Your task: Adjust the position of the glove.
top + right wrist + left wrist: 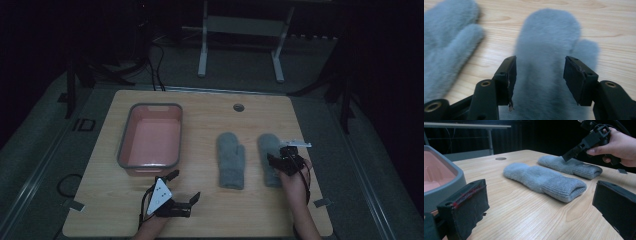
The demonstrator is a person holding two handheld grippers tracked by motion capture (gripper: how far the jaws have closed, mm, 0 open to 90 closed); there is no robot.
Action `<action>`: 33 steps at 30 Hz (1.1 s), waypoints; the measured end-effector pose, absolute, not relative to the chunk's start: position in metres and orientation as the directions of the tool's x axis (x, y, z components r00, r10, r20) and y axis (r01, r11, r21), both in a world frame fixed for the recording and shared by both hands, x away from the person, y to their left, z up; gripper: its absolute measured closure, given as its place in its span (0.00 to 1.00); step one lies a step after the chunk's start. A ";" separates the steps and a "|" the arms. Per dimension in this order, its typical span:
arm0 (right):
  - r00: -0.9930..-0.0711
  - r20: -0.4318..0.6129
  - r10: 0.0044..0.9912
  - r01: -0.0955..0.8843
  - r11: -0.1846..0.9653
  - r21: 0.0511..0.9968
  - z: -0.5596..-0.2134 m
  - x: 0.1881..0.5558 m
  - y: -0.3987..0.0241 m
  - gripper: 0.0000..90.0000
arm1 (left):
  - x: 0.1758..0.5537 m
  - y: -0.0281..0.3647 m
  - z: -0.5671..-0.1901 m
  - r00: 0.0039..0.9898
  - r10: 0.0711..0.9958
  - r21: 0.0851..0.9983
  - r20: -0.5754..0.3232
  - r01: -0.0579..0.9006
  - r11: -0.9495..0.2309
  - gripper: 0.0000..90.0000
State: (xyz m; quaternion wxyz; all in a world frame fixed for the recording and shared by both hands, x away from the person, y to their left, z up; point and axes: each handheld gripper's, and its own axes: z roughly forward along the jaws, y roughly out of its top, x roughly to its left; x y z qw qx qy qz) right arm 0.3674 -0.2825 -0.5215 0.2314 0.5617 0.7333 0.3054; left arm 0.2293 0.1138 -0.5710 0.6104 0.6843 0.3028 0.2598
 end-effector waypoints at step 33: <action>-0.219 0.120 0.968 0.659 0.056 0.750 -0.481 0.345 -0.198 0.91 | 0.230 0.114 -0.571 0.685 0.729 0.992 -0.023 0.106 -0.067 0.00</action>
